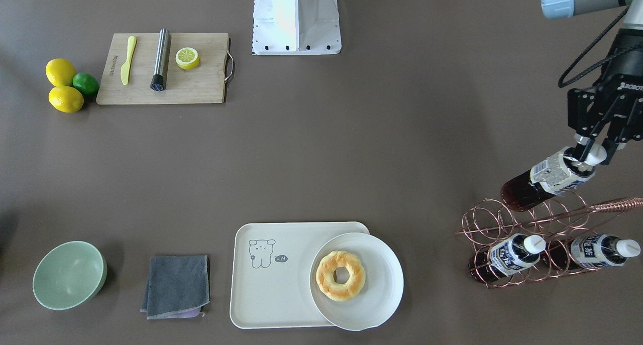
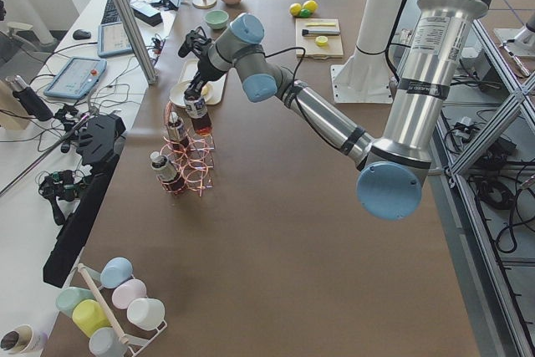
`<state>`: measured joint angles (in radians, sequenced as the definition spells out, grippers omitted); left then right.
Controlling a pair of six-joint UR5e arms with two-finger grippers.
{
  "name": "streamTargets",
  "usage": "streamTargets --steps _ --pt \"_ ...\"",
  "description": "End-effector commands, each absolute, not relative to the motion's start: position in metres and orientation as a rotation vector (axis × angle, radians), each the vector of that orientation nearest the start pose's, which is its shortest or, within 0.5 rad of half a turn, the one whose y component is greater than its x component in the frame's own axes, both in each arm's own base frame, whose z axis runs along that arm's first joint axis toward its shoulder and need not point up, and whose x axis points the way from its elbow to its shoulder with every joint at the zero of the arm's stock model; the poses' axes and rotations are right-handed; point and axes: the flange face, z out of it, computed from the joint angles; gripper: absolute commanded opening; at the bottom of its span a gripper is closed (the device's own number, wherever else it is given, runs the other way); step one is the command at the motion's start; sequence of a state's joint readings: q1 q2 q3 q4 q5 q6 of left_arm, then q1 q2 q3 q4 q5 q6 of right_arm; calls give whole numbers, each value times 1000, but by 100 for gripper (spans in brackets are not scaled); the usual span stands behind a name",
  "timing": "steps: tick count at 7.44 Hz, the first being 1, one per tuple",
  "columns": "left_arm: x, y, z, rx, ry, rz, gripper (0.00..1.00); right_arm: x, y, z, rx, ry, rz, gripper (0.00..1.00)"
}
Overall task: Place tea on tray
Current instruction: 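Carry the tea bottle with the left gripper to the table center and lower it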
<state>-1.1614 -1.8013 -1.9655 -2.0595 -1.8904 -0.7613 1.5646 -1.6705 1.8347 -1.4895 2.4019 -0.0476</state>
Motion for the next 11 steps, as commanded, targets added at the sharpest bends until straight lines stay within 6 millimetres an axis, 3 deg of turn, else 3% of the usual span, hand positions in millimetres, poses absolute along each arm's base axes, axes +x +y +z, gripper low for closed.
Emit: streamTargets --steps 1,2,4,5,6,7,9,11 --pt "236 -519 247 790 899 -80 0 57 -458 562 249 -822 -154 100" --pt "271 -512 215 800 899 -62 0 57 -459 561 250 -823 -153 100" --pt "369 -464 152 819 895 -14 0 57 -459 561 251 -824 -154 100" --pt "419 -427 115 834 873 24 0 57 -459 561 251 -824 -154 100" --pt "464 -381 95 869 866 57 0 57 -459 561 251 -824 -154 100" --pt "483 -358 95 884 860 61 0 57 -459 560 254 -824 -155 100" --pt "513 -345 107 874 832 48 0 57 -459 560 252 -824 -153 100" --pt "521 -336 103 870 843 55 0 57 -459 560 252 -823 -153 100"
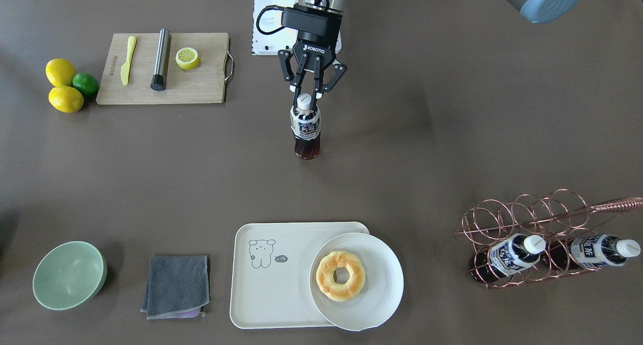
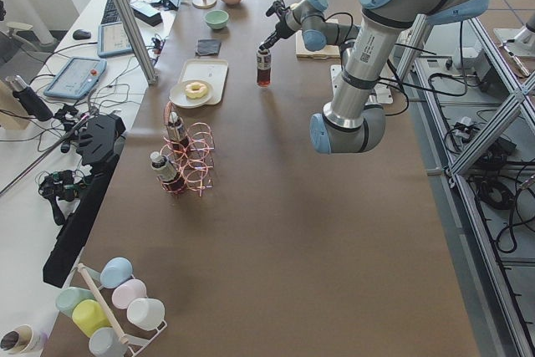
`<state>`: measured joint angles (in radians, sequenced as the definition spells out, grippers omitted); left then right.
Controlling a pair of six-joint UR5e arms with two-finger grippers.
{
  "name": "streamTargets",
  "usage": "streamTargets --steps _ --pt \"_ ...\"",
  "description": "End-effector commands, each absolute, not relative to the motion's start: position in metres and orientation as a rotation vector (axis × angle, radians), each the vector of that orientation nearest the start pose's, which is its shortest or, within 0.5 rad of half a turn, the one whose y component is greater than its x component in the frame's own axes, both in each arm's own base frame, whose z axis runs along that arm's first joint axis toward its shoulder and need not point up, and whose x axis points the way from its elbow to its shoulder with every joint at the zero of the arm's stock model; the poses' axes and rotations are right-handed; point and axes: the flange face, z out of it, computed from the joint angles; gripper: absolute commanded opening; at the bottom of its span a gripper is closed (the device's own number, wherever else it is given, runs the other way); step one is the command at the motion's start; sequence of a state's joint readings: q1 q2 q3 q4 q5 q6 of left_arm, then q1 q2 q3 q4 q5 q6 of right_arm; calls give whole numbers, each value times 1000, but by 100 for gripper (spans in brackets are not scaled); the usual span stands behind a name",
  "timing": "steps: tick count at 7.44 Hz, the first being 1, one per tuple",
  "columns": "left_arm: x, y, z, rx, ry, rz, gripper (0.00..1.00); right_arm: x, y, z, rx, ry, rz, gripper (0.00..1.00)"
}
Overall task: Place tea on tray
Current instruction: 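Carry the tea bottle with the left gripper to the table center and lower it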
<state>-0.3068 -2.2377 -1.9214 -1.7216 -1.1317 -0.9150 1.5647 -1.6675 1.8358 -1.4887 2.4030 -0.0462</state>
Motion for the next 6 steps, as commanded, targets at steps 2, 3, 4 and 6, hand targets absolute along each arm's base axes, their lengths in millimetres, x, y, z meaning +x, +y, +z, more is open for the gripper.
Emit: streamTargets --steps 2,3,4,6 --pt "528 -334 97 869 849 59 0 57 -459 560 253 -823 -153 100" --pt "528 -334 97 869 848 59 0 57 -459 560 253 -823 -153 100" --pt "528 -334 98 867 848 61 0 57 -459 560 252 -823 -153 100" --pt "528 -334 99 868 845 64 9 57 -459 560 253 -823 -153 100"
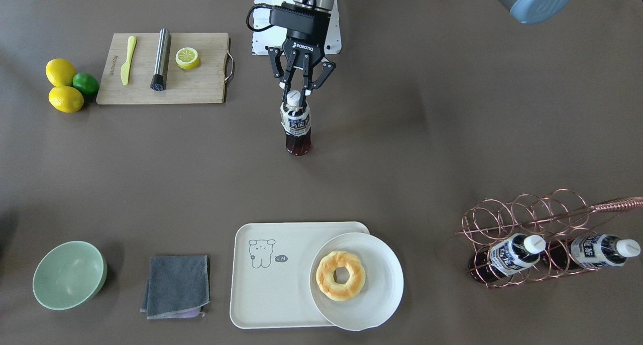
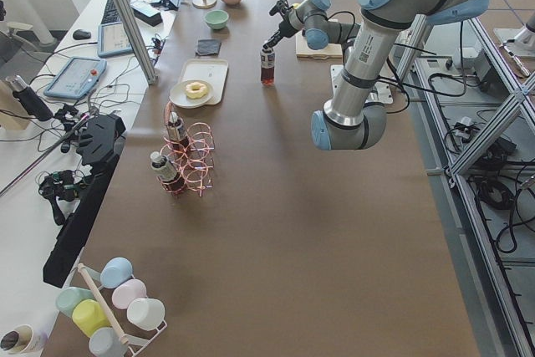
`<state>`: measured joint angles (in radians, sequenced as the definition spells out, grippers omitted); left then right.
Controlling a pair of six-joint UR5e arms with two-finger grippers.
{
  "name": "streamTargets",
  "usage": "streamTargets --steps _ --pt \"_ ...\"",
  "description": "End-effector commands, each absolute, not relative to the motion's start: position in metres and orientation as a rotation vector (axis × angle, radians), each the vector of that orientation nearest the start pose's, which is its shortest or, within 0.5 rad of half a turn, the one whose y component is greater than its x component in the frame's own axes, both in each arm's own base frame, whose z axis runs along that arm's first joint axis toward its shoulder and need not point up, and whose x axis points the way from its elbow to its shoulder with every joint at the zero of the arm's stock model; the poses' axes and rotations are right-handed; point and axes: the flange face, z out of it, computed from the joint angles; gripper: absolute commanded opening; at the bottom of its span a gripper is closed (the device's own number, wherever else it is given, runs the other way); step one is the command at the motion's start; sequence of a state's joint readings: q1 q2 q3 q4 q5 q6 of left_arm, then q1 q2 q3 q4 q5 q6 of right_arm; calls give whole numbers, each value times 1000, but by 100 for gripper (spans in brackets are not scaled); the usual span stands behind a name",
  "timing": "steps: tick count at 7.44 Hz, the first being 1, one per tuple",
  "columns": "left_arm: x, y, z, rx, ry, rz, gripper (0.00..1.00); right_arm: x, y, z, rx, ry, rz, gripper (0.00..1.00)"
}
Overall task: Place tea on tray
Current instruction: 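Carry the tea bottle with the left gripper to the table center and lower it, then open the left gripper and withdraw it while the right arm reaches toward the bottle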
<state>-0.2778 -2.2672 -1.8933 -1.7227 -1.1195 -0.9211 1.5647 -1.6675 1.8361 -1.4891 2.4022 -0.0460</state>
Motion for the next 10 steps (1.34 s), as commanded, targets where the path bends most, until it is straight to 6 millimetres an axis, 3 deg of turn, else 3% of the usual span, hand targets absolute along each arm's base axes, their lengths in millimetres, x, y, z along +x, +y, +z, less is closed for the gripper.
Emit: streamTargets --steps 1,2,3,4,5,6,8,9,10 --pt "528 -334 99 870 843 69 58 57 -459 561 251 -823 -152 100" --pt "527 -335 99 873 841 71 84 57 -459 561 251 -823 -152 100" --pt "523 -336 96 879 845 67 96 57 -459 561 251 -824 -152 100" --pt "508 -338 87 891 869 52 97 57 -460 558 254 -826 -152 100" --pt "475 -345 72 912 913 20 97 56 -463 554 260 -829 -151 100" --pt "446 -361 68 894 951 5 97 56 -464 549 268 -832 -154 100" --pt "374 -400 131 737 963 54 97 43 -471 521 294 -842 -158 100" --pt "338 -406 169 654 954 63 98 27 -474 504 332 -866 -133 100" --pt "301 -416 205 574 938 52 98 -2 -475 484 369 -918 -91 100"
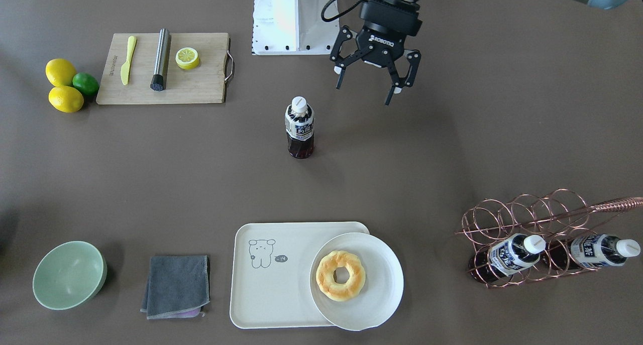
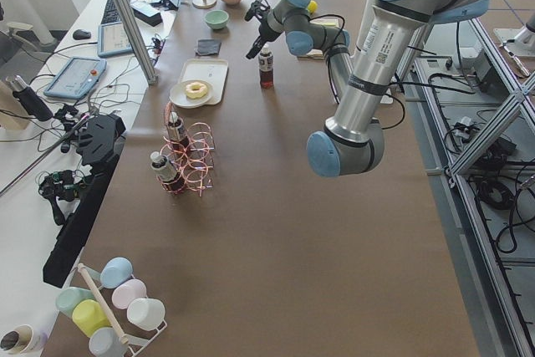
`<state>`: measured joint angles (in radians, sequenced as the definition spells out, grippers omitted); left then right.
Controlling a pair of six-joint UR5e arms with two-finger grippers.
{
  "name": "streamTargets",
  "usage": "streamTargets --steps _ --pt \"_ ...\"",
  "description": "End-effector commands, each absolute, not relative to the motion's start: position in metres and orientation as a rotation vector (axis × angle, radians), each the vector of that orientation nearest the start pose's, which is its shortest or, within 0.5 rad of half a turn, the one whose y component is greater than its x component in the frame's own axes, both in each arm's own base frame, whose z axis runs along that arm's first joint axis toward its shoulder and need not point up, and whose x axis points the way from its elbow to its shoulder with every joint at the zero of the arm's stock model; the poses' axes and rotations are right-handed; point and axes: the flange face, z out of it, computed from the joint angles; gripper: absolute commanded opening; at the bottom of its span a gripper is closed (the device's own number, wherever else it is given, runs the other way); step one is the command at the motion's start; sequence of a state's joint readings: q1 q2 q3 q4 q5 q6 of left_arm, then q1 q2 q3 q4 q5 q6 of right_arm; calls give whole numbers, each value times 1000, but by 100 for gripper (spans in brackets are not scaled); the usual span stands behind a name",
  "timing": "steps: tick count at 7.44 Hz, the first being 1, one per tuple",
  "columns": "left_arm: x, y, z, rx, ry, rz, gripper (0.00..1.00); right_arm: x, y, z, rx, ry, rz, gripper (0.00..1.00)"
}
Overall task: Place tea on tray
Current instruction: 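Open the left gripper and withdraw it while the right arm reaches toward the bottle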
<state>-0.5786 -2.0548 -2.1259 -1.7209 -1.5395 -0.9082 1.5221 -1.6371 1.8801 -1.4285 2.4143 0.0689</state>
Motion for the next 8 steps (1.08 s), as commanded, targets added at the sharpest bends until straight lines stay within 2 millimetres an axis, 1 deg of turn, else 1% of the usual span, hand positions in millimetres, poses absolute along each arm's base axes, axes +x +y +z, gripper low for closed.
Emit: streamTargets --steps 1,2,3,4,5,6,7,8 --pt "268 -421 237 498 926 48 98 -41 -472 464 376 -969 -67 100" --pt "226 -423 282 469 863 109 99 -75 -475 427 385 -994 -34 100" --pt "178 -424 323 441 824 169 99 -104 -470 390 400 -1018 -29 100" --pt "119 -422 371 396 792 181 99 -136 -464 358 395 -1050 -5 100" --pt "63 -411 424 371 742 214 99 -185 -464 322 396 -1065 7 100" --pt "11 -413 470 367 712 227 99 -245 -463 270 386 -1063 43 100" --pt "-26 -418 514 352 713 238 99 -301 -460 199 333 -1003 89 100" --pt "-48 -419 543 345 699 248 99 -344 -445 130 304 -900 89 100"
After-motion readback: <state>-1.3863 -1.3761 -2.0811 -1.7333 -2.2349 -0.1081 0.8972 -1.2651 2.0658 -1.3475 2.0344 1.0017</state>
